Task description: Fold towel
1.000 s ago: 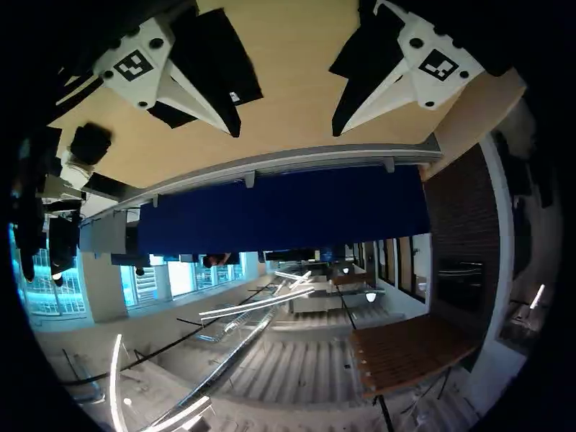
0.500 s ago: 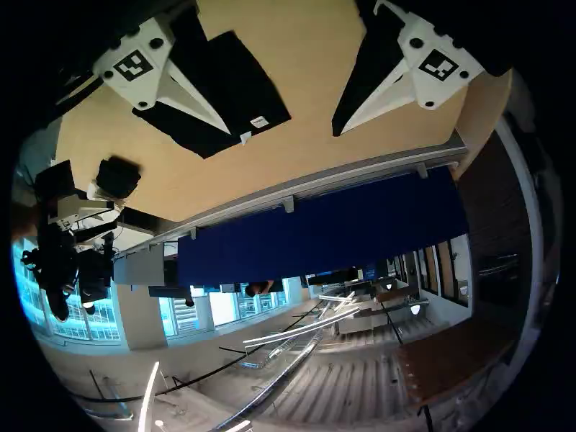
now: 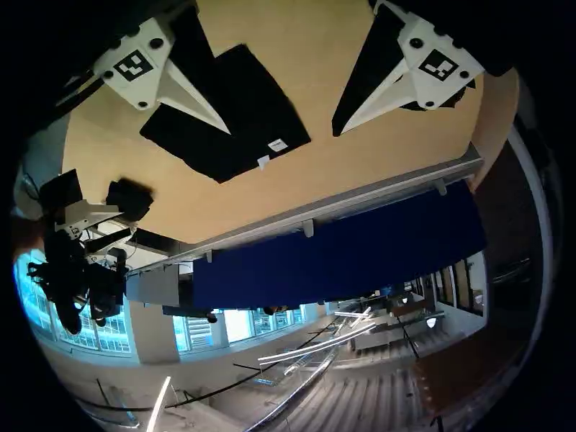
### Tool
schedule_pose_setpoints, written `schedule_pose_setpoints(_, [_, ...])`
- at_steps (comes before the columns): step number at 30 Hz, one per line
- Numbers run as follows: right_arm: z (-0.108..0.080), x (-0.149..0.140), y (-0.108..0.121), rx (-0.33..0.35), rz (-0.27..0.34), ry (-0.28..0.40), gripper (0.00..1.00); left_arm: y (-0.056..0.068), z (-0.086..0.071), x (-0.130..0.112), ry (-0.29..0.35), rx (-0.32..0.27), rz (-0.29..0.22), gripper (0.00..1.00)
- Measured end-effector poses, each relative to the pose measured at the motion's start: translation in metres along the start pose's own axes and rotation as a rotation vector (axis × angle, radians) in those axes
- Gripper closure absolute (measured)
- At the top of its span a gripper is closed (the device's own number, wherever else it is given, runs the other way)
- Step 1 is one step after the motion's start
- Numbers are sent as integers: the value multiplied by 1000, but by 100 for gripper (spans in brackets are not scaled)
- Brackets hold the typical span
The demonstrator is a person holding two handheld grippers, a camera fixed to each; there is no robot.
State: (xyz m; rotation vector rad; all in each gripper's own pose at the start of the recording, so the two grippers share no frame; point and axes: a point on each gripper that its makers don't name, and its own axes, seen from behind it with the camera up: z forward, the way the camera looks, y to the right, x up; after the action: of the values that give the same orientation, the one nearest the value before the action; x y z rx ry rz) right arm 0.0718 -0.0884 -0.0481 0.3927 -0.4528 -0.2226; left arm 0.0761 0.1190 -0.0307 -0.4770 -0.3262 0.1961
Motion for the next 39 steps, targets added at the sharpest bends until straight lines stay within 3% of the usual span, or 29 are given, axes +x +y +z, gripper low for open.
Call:
schedule_pose_setpoints(9, [14, -41, -4, 17, 7, -59, 0, 12, 13, -47, -83, -21, -12, 6])
schedule_pose_setpoints(23, [34, -110, -21, 67, -16, -186, 0, 38, 29, -113, -226, -87, 11, 6])
schedule_pose_setpoints(39, [46, -162, -38, 116, -17, -294, 0, 64, 41, -167, -390, -179, 12, 6])
